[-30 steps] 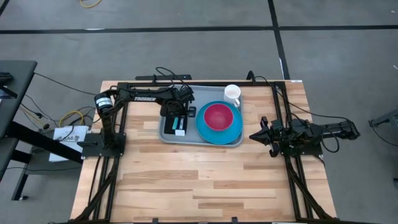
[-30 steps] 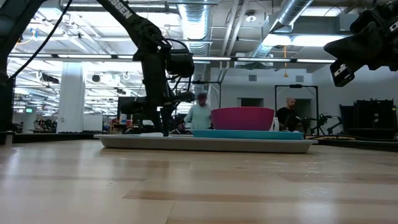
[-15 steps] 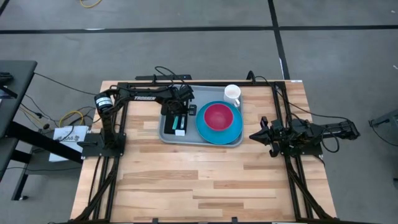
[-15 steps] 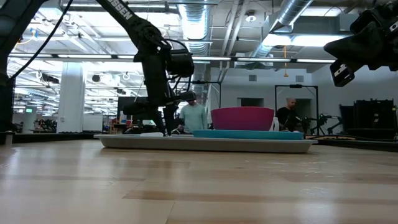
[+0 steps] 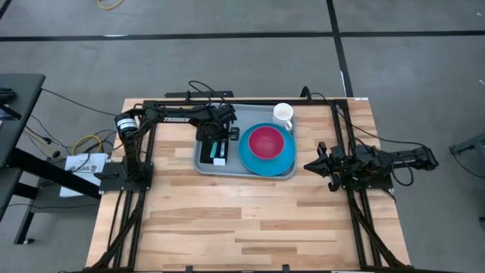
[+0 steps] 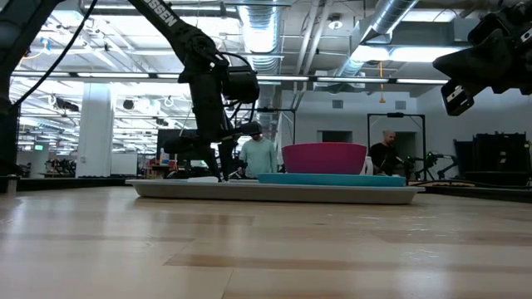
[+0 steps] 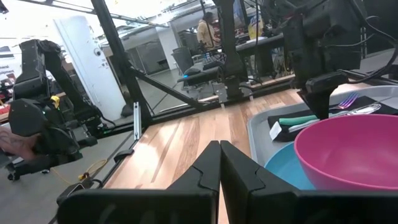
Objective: Set up tray
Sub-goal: Put the white patterned knife on top of the black napkin, then adjust the blue fork on top of the black napkin
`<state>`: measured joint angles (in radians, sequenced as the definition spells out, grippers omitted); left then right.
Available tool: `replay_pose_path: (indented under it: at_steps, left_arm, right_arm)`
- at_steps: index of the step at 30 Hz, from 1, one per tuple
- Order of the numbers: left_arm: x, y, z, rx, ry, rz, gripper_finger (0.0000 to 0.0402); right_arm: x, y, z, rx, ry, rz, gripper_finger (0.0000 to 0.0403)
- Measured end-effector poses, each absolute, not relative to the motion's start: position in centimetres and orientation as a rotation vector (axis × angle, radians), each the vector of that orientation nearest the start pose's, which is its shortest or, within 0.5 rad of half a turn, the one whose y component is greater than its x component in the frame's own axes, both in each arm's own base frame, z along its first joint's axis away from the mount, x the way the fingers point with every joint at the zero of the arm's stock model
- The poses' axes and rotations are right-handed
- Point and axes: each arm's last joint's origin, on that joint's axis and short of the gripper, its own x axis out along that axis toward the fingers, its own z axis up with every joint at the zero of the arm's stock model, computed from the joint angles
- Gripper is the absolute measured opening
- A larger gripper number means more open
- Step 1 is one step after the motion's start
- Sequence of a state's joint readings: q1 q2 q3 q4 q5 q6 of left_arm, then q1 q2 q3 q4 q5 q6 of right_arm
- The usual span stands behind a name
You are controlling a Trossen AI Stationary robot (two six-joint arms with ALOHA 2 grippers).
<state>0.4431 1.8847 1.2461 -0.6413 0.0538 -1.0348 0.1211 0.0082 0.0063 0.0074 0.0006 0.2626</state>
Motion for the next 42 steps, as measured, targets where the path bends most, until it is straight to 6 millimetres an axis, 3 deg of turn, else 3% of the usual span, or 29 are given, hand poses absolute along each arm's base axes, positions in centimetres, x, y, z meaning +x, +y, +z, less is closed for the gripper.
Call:
replay_pose_path:
  at_steps: [11,23,29,35,42]
  left_arm:
    - [32.5,15.2,16.3,-1.196,1.013,0.980,0.0040]
    - [32.6,15.3,16.4,-1.206,1.001,0.965,0.0110]
    - [33.1,16.2,18.8,-1.159,0.979,0.969,0.0114]
    - [33.0,17.1,21.4,-1.068,0.988,1.087,0.0114]
    - [31.2,17.0,20.6,-1.175,1.067,1.258,0.0114]
  right_arm:
    - [9.7,1.2,16.6,0.263,0.010,0.121,0.0000]
    - [9.7,1.2,16.6,0.262,0.011,0.121,0.0000]
    - [9.7,1.2,16.6,0.262,0.010,0.120,0.0000]
    - [9.7,1.2,16.6,0.263,0.010,0.120,0.0000]
    - [9.7,1.2,16.6,0.262,0.010,0.120,0.0000]
